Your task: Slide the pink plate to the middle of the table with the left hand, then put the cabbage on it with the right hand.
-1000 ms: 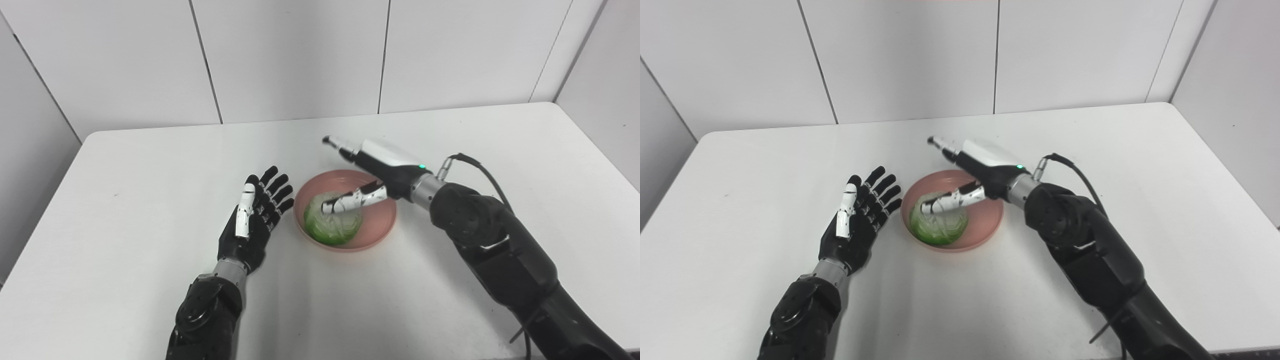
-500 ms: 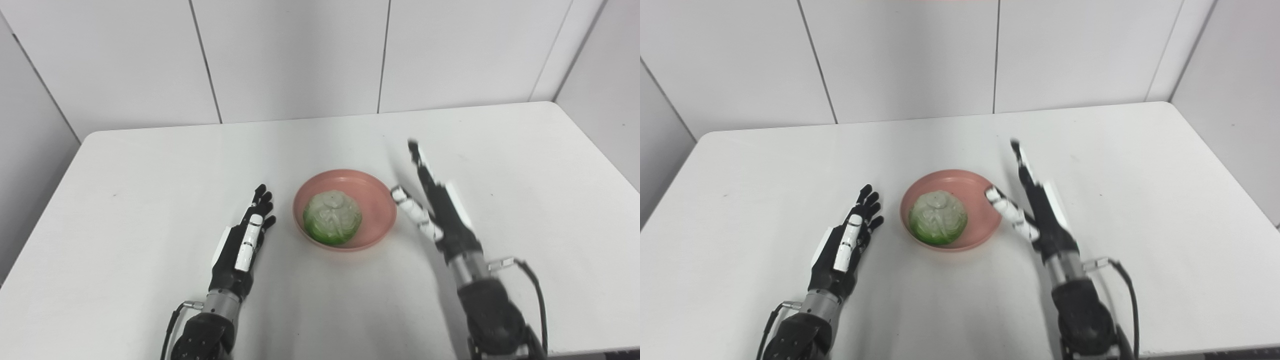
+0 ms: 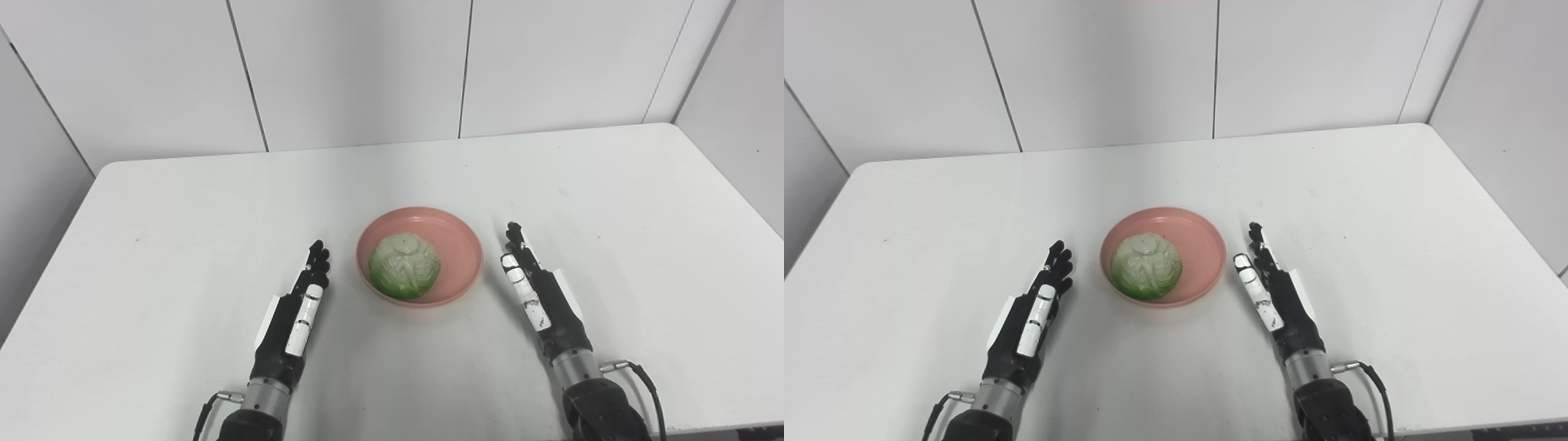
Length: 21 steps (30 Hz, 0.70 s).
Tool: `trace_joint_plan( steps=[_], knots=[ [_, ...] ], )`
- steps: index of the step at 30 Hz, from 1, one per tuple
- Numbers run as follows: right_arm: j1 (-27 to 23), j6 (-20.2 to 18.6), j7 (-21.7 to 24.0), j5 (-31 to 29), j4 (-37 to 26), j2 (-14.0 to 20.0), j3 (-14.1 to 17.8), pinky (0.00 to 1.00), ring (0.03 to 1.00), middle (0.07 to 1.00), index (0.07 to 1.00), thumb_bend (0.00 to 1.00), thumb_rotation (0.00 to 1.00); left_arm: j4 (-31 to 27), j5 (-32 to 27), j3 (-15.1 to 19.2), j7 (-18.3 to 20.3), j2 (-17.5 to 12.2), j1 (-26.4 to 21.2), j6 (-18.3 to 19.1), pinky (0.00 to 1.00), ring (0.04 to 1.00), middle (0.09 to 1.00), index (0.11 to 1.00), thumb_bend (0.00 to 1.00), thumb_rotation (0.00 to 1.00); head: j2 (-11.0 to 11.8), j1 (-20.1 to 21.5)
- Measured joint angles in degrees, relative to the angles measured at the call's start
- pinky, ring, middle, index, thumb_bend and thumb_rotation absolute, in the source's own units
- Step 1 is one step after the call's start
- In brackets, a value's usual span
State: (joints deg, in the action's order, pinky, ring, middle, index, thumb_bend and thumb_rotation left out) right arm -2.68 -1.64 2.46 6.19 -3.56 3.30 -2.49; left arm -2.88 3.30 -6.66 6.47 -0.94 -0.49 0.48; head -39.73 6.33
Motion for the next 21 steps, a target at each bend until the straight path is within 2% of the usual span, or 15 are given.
trace_joint_plan(
  steps=[8,15,21],
  knots=[
    [0.01,0.00,-0.03,0.02,0.06,0.25,-0.15,1.00,1.000,1.000,1.000,0.28,1.00,1.06,-0.14,0.20,0.04,-0.14,-0.76,-0.83,1.00,1.000,1.000,1.000,0.54,1.00,-0.53,-0.18],
    [0.00,0.00,0.11,0.00,0.15,0.82,-0.34,1.00,1.000,1.000,1.000,0.29,1.00,1.27,-0.86,0.45,0.04,-0.07,-0.94,-0.91,1.00,1.000,1.000,1.000,0.53,1.00,-0.53,0.00],
    [-0.38,0.03,0.08,0.01,0.69,1.01,-0.38,1.00,1.000,1.000,1.000,0.29,1.00,2.13,-0.86,0.49,0.04,-0.06,-1.39,-1.40,1.00,1.000,1.000,1.000,0.55,1.00,-0.09,0.26]
  ],
)
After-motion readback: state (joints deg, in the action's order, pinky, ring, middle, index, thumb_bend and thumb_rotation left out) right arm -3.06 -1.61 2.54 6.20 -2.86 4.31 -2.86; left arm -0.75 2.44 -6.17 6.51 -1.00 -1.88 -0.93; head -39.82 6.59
